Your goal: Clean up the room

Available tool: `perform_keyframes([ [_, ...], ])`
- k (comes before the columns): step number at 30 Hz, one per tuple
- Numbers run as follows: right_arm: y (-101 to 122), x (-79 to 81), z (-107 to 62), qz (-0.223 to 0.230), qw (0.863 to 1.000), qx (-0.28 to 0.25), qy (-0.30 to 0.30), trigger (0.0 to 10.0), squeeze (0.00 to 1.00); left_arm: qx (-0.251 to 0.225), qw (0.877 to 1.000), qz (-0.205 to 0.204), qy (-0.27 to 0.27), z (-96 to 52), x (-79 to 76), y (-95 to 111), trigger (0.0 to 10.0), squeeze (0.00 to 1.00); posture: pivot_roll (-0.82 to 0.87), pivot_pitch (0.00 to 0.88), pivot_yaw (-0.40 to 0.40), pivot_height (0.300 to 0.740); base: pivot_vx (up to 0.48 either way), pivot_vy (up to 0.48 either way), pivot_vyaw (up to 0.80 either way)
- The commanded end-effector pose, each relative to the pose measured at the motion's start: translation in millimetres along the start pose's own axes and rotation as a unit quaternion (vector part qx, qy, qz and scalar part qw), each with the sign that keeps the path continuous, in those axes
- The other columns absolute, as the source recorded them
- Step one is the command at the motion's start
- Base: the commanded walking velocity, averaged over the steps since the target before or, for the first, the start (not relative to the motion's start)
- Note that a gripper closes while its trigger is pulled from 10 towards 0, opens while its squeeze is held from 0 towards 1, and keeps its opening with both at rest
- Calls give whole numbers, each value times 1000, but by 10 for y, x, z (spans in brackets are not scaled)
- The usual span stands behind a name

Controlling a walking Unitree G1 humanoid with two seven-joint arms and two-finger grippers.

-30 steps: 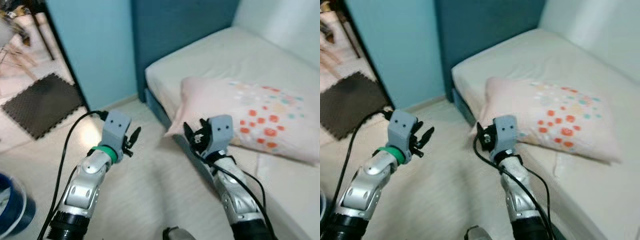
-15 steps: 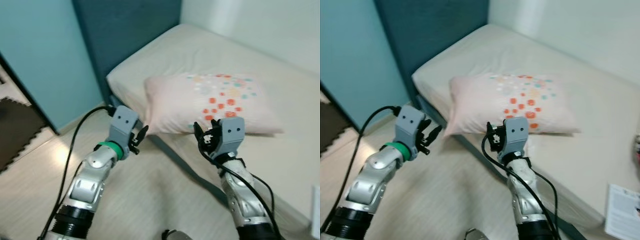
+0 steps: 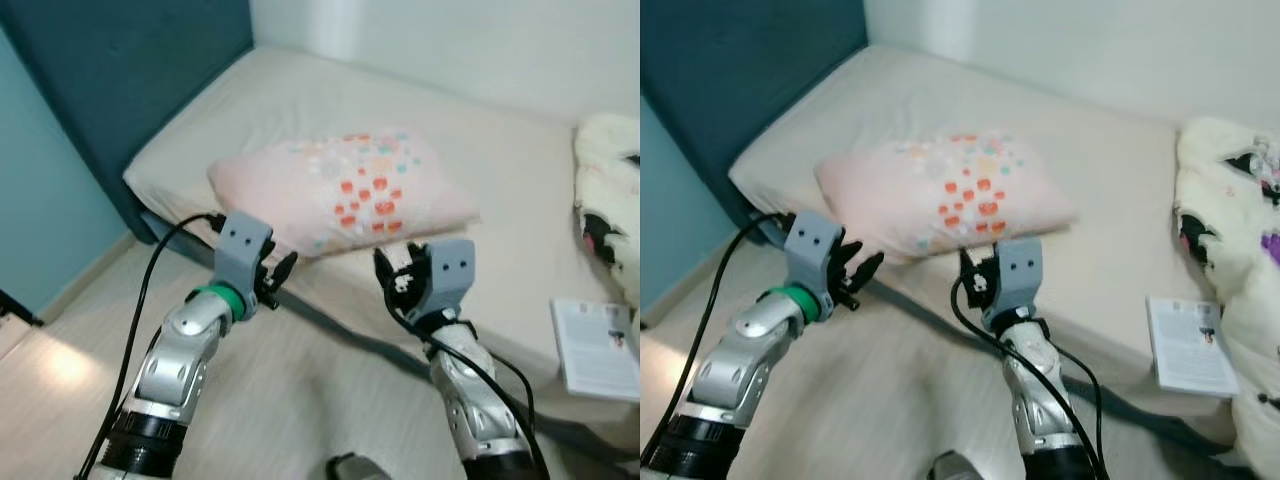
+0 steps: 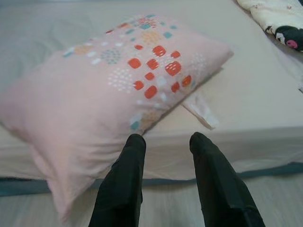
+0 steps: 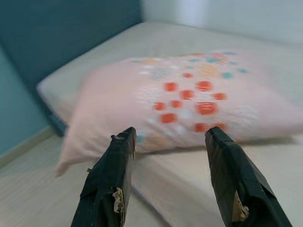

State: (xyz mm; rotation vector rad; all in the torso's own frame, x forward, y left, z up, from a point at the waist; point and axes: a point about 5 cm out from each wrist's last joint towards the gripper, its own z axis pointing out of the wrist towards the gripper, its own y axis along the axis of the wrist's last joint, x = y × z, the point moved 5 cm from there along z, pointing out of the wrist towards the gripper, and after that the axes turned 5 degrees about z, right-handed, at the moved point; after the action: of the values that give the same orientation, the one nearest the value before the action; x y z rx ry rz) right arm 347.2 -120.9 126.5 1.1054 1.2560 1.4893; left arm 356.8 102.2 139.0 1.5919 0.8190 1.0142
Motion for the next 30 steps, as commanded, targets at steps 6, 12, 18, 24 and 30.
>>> perform_keyframes([
  [6, -41, -22, -30, 0, 1000, 8, -4, 10000, 0, -1, 1000, -5, 9, 11, 21, -1, 10000, 0, -142, 43, 85, 735, 0, 0, -800],
  [12, -31, -28, -36, -1, 1000, 6, -5, 10000, 0, -3, 1000, -9, 12, 19, 23, -9, 10000, 0, -147, 35, 81, 735, 0, 0, -800],
  [18, -41, 13, -22, -2, 1000, 11, 9, 10000, 0, -1, 999, -23, 37, 12, 73, -24, 10000, 0, -130, 50, 52, 735, 0, 0, -800],
  [24, -57, 74, 0, -3, 999, 20, 30, 10000, 0, 11, 996, -33, 80, -72, 177, -123, 10000, 0, -108, 70, 18, 735, 0, 0, -800],
  [30, -75, 133, 16, -3, 999, 25, 46, 10000, 0, 14, 991, -14, 131, -150, 306, -191, 10000, 0, -102, 79, 5, 735, 0, 0, -800],
])
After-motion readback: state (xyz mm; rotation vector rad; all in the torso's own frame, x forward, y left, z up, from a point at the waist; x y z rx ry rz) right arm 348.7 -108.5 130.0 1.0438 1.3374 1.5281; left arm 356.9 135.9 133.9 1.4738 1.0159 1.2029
